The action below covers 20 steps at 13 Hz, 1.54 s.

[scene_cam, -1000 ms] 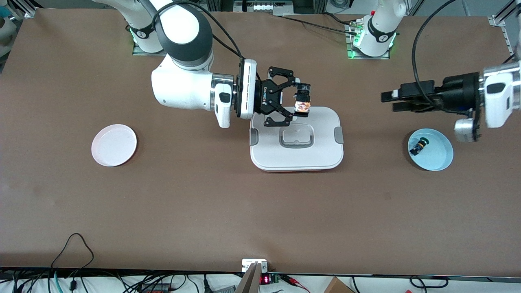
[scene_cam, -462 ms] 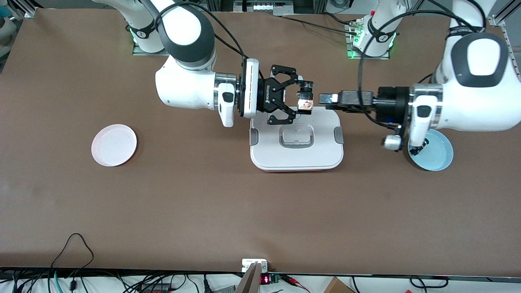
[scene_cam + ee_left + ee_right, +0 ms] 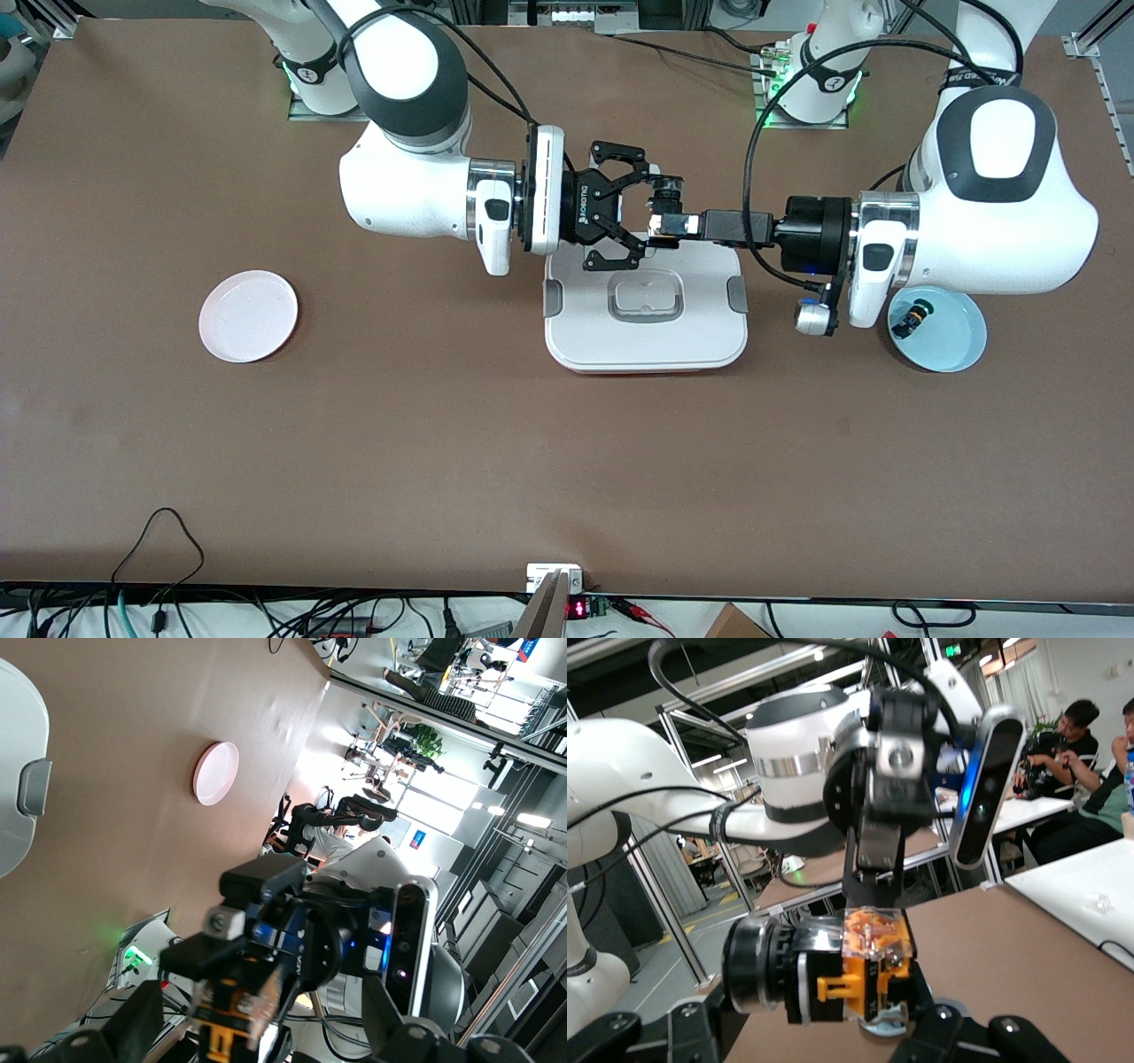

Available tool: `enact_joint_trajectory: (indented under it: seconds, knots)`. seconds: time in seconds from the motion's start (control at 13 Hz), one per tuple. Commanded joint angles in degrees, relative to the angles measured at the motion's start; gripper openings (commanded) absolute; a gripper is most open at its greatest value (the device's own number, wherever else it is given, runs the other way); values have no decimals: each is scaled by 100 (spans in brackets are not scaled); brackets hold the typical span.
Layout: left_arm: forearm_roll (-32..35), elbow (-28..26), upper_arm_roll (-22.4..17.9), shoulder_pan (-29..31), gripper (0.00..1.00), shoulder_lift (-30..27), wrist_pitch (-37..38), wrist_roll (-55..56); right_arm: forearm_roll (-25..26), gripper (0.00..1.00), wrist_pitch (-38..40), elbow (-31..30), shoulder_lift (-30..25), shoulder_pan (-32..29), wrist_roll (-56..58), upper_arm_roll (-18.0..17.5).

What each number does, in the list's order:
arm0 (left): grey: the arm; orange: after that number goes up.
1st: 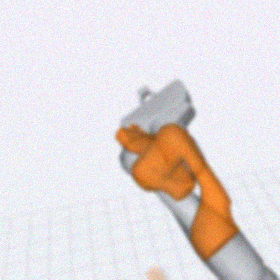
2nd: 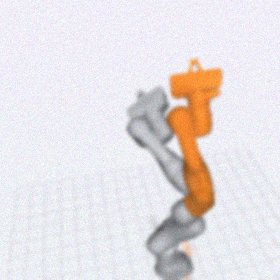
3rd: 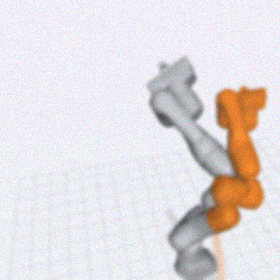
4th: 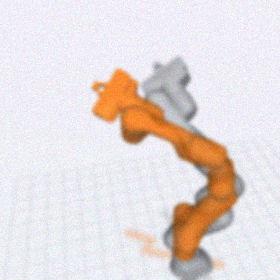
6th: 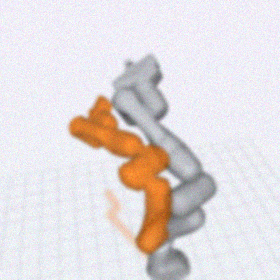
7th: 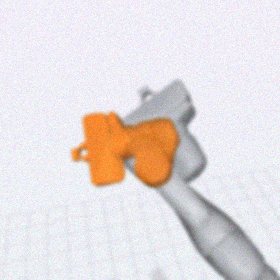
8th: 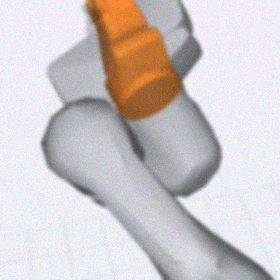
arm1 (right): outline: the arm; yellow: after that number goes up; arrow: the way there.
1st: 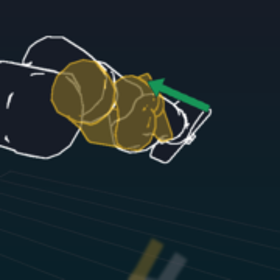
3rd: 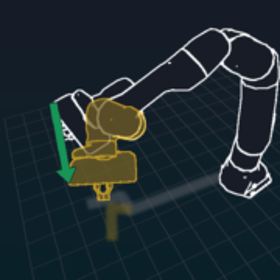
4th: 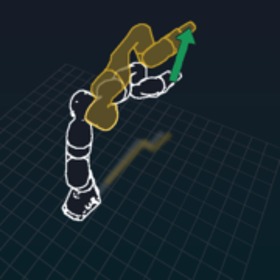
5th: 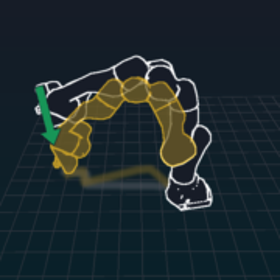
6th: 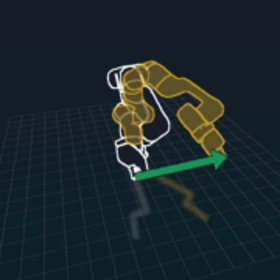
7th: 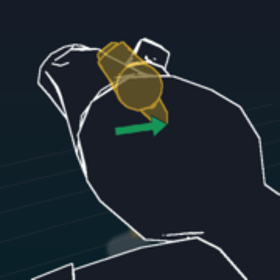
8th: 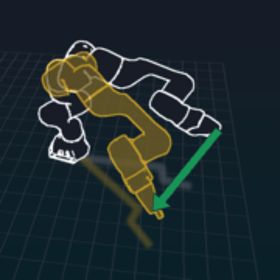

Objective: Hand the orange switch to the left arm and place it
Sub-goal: 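Hold the switch with the right gripper while the left gripper reaches it, then close the left gripper on the switch held by the right gripper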

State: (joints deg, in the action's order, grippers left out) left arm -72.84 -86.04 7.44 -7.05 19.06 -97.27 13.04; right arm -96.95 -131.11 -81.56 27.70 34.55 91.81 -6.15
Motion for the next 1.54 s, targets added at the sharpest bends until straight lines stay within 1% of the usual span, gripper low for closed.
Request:
enact_joint_trajectory:
  seconds: [0.0,0.08,0.62,0.69,0.85,1.0,1.08,1.15,1.23,1.46]
  knots:
    - [-134,-105,-6,-42,85,-25,6,41,-552,0,42,175,130,17,486,-9]
    - [-125,-114,-6,-42,81,-42,6,41,-562,0,42,175,121,8,487,-17]
    - [-134,-97,38,37,79,-157,304,58,-580,0,42,167,139,17,566,-17]
    - [-134,-97,38,64,76,-166,348,58,-580,0,33,167,139,17,566,-17]
    - [-134,-105,30,73,62,-166,454,41,-571,0,33,167,139,17,566,-9]
    - [-134,-106,29,64,42,-166,454,-3,-571,0,33,167,148,25,566,-9]
    - [-134,-106,29,64,28,-166,454,-3,-571,0,33,167,148,25,566,-9]
    - [-125,-106,29,64,11,-157,454,5,-571,0,33,158,139,25,566,-9]
    - [-116,-106,29,64,0,-157,463,23,-571,0,33,158,148,25,575,-9]
    - [-125,-97,29,116,0,-104,533,-21,-553,0,33,149,139,25,584,-9]
